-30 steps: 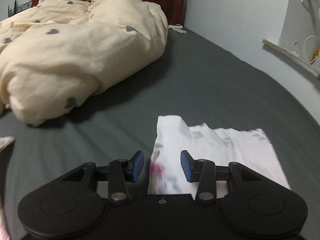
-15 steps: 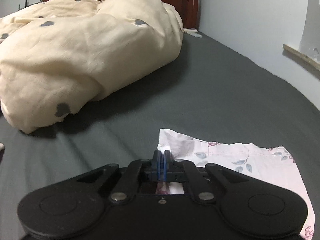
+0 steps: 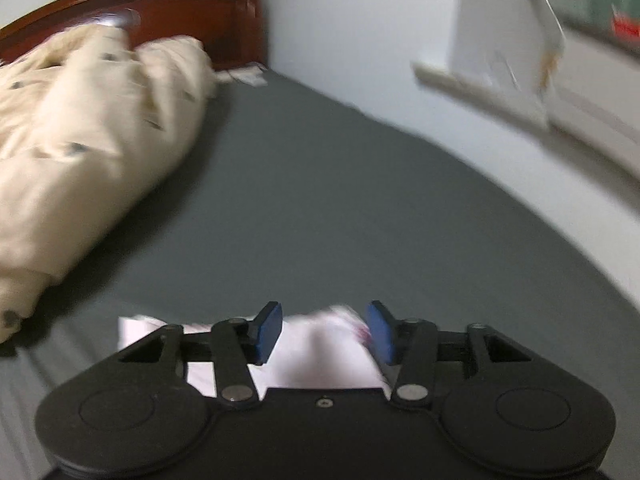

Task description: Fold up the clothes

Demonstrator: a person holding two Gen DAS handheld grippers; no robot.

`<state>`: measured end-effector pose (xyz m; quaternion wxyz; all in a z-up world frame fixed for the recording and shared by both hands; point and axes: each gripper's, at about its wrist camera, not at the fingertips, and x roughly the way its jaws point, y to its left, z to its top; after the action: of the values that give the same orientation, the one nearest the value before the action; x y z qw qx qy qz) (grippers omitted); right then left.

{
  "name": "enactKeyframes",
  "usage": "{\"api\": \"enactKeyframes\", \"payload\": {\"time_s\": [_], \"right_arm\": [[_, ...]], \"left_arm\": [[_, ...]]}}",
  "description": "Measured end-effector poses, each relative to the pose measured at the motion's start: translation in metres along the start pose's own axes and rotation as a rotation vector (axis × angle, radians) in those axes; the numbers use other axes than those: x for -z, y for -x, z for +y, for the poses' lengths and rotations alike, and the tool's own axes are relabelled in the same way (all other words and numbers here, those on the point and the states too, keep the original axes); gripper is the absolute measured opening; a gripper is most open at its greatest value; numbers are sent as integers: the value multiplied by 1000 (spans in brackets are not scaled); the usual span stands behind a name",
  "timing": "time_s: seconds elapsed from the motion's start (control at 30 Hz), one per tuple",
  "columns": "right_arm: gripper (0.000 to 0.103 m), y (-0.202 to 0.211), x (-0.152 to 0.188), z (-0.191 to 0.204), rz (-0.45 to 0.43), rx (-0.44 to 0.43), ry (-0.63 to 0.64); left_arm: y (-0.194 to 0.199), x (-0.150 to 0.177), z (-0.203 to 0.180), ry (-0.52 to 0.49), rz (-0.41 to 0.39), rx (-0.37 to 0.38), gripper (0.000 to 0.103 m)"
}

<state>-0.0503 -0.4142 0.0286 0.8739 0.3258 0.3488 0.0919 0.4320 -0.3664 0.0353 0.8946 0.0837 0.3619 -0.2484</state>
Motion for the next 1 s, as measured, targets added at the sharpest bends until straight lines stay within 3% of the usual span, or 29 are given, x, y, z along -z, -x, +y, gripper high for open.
{"api": "enactKeyframes", "payload": {"time_s": [0.07, 0.17, 0.23, 0.3, 0.43, 0.53, 0.63, 0.73, 0.8, 0.9, 1.0], "right_arm": [[96, 1, -1, -2, 1, -6, -14], [96, 1, -3, -4, 0, -2, -30], [96, 2, -4, -4, -1, 0, -35], [96, 2, -5, -4, -1, 1, -34], [96, 0, -3, -3, -3, 4, -24], [97, 0, -3, -2, -4, 5, -18], [97, -1, -2, -1, -3, 7, -12], [97, -2, -1, 0, -4, 5, -7], [97, -3, -2, 0, 0, 4, -5], [97, -2, -3, -1, 8, 7, -9], [97, 0, -5, 0, 17, 22, -12]], "left_arm": [[-16, 0, -18, -25, 50, -23, 34], [-29, 4, -30, -16, 61, -66, 31], [-38, 2, -26, 3, 68, -91, 21], [-40, 5, -21, 38, 65, -82, 4], [-33, 13, -10, 125, -4, -45, 2], [-27, 13, 4, 284, -82, 34, 2], [-43, 12, 10, 378, 32, 7, 3], [-40, 10, 2, 331, 27, -14, 16], [-32, 4, -4, 287, 20, -20, 46], [-3, -6, -8, 232, -36, 8, 53], [52, -13, -10, 200, -27, 88, 55]]}}
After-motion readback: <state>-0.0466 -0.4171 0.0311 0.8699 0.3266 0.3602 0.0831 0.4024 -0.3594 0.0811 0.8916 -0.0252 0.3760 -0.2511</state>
